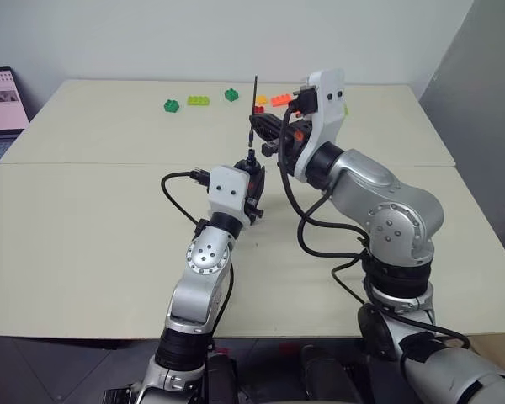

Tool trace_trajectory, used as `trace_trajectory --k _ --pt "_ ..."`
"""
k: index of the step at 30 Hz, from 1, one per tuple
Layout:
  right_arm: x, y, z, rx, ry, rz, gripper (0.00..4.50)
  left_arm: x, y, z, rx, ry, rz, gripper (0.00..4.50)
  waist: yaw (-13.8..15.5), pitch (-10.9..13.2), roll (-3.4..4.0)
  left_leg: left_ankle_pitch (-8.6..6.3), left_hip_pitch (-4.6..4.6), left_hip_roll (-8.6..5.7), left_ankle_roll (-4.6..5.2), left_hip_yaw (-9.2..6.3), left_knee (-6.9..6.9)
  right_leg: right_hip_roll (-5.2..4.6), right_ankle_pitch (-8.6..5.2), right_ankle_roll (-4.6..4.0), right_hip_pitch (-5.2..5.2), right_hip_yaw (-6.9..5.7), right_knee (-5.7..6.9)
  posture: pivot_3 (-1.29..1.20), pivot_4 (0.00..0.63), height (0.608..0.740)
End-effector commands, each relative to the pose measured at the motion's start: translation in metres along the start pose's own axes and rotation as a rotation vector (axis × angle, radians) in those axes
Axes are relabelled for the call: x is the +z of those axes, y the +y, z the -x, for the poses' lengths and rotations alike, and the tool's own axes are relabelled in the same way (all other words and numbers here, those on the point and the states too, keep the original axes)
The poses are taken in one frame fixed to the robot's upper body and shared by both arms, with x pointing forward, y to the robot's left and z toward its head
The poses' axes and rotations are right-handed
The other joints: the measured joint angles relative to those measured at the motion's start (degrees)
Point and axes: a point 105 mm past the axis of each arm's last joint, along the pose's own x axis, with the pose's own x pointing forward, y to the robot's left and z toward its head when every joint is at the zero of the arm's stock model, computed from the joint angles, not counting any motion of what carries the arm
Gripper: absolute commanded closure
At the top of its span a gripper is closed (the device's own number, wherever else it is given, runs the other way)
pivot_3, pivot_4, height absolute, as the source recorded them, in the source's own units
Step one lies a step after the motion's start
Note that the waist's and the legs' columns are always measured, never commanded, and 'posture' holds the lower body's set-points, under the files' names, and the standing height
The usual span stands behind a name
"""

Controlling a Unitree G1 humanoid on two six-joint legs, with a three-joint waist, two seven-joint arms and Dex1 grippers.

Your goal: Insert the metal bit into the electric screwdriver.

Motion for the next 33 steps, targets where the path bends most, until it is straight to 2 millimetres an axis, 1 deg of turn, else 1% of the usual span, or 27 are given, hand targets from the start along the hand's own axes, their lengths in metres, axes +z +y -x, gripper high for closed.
trace_trajectory --k 1,8,20,33 --pt "0.011 0.008 0.002 0.030 -0.047 0.026 4.50 0.003 0.004 0.002 0.015 -0.011 -0.016 2.84 0.0 0.0 0.00 0.00 0.00 0.00 0.00 0.00 0.00 0.00 0.00 0.00 0.00 0.00 0.00 0.00 0.150 0.740" --pt "0.005 0.006 0.001 0.021 -0.037 0.035 4.50 0.003 0.005 0.003 0.017 -0.010 -0.017 2.84 0.0 0.0 0.00 0.00 0.00 0.00 0.00 0.00 0.00 0.00 0.00 0.00 0.00 0.00 -0.01 0.00 0.150 0.740" --pt "0.003 0.003 0.002 0.014 -0.034 0.055 4.50 0.003 0.004 0.004 0.016 -0.008 -0.017 2.84 -0.5 0.0 0.00 0.00 0.00 0.00 0.00 0.00 0.00 0.00 0.00 0.00 0.00 0.00 -0.01 0.00 0.150 0.740" --pt "-0.001 0.006 0.000 0.033 -0.020 0.049 4.50 0.003 0.004 0.003 0.011 -0.010 -0.019 2.84 -0.8 0.0 0.00 0.00 -0.01 0.00 0.00 0.00 -0.01 0.00 0.00 0.00 0.00 0.00 -0.02 0.00 0.150 0.740"
